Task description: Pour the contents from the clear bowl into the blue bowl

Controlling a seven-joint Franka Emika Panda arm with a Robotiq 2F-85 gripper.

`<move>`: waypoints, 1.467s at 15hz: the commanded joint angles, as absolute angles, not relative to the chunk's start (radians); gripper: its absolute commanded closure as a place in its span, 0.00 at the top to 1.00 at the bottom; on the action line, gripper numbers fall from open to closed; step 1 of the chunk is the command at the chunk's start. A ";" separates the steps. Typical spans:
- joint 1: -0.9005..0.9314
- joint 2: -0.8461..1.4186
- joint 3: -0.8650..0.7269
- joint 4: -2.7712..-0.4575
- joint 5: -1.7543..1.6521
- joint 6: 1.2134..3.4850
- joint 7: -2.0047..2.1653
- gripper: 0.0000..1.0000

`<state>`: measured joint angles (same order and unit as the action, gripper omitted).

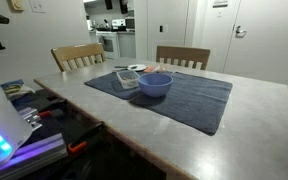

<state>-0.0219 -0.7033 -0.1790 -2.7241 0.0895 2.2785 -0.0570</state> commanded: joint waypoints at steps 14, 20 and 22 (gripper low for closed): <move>-0.003 -0.577 -0.094 -2.730 0.092 2.351 -0.059 1.00; 0.005 -0.456 -0.051 -2.707 0.067 2.442 -0.048 1.00; 0.001 -0.409 -0.040 -2.694 0.048 2.474 -0.044 1.00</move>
<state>0.0100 -0.5079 -0.0618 -2.7333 0.0750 2.4232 -0.0455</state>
